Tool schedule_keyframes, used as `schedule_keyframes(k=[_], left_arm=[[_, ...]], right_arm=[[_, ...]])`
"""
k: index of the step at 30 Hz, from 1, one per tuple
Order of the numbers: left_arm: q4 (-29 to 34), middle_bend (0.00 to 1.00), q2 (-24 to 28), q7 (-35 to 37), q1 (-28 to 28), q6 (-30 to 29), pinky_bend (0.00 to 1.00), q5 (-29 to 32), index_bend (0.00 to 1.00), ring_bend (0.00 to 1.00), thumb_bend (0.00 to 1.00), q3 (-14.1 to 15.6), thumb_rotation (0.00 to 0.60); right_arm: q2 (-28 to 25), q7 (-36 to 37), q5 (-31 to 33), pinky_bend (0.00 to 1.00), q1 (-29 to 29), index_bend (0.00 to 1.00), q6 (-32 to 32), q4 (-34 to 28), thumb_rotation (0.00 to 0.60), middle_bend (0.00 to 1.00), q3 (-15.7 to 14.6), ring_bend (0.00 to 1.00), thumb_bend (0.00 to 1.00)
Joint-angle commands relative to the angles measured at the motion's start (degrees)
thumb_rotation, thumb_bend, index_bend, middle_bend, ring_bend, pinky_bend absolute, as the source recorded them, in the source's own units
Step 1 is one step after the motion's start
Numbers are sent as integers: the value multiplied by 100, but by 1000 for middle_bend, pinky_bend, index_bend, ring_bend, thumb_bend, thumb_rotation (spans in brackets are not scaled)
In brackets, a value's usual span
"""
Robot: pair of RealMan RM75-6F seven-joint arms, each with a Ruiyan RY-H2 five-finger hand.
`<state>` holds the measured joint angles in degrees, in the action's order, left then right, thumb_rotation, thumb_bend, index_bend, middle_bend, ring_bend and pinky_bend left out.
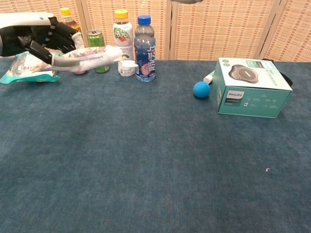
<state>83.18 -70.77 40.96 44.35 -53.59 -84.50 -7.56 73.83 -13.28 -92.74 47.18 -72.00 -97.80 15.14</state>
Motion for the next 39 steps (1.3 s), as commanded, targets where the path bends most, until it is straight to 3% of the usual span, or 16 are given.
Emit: schedule_keyframes(k=[1, 13, 19, 27, 33, 39], left_arm=[[-452, 640, -449, -635, -133, -222, 282, 45, 662, 422, 326, 112, 600], [-2014, 617, -1528, -1649, -410, -835, 282, -331, 635, 421, 326, 463, 600], [-2370, 563, -1679, -1991, -435, -755, 244, -442, 525, 348, 326, 636, 600], [-2013, 301, -1442, -2421, -519, -463, 168, -228, 272, 147, 326, 693, 600], [-1508, 290, -1134, -2928, -708, -603, 163, -21, 250, 141, 326, 626, 600], [-881, 288, -697, -3459, -1130, -1153, 163, 295, 267, 152, 326, 474, 600]], right_arm=[[-221, -78, 73, 107, -170, 398, -118, -148, 600, 298, 18, 56, 167], [-704, -92, 297, 107, -642, 394, -249, -262, 600, 291, -117, 50, 166], [-794, -36, 328, 107, -779, 393, -306, -242, 600, 291, -140, 50, 166], [-922, 6, 397, 107, -982, 363, -377, -247, 600, 281, -186, 43, 166], [-1060, 3, 487, 107, -1198, 326, -433, -304, 600, 265, -267, 36, 165], [-1313, -187, 827, 107, -1602, 307, -532, -391, 600, 261, -412, 35, 165]])
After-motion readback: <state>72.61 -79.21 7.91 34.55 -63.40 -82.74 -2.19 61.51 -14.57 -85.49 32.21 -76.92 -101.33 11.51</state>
